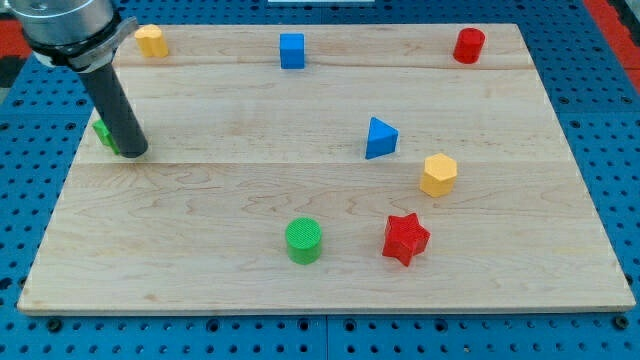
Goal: Push the green circle into the blue triangle
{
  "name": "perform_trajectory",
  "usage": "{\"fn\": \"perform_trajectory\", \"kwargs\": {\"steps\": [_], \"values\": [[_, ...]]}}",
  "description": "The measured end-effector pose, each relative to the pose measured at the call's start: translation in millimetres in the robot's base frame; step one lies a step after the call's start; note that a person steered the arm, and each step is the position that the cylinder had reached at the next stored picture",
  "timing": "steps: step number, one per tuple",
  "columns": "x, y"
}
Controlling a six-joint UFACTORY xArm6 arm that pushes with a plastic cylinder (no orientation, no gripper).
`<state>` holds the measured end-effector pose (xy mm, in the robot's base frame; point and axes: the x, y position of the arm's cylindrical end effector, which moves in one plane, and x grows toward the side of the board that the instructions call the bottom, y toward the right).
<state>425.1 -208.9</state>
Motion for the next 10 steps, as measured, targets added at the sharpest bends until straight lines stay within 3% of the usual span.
{"fn": "perform_trajectory", "kwargs": {"steps": [1,3,4,5,6,8,10], "values": [[2,60],[138,107],[175,162],[136,202],[90,202],[88,143],[21,218]]}}
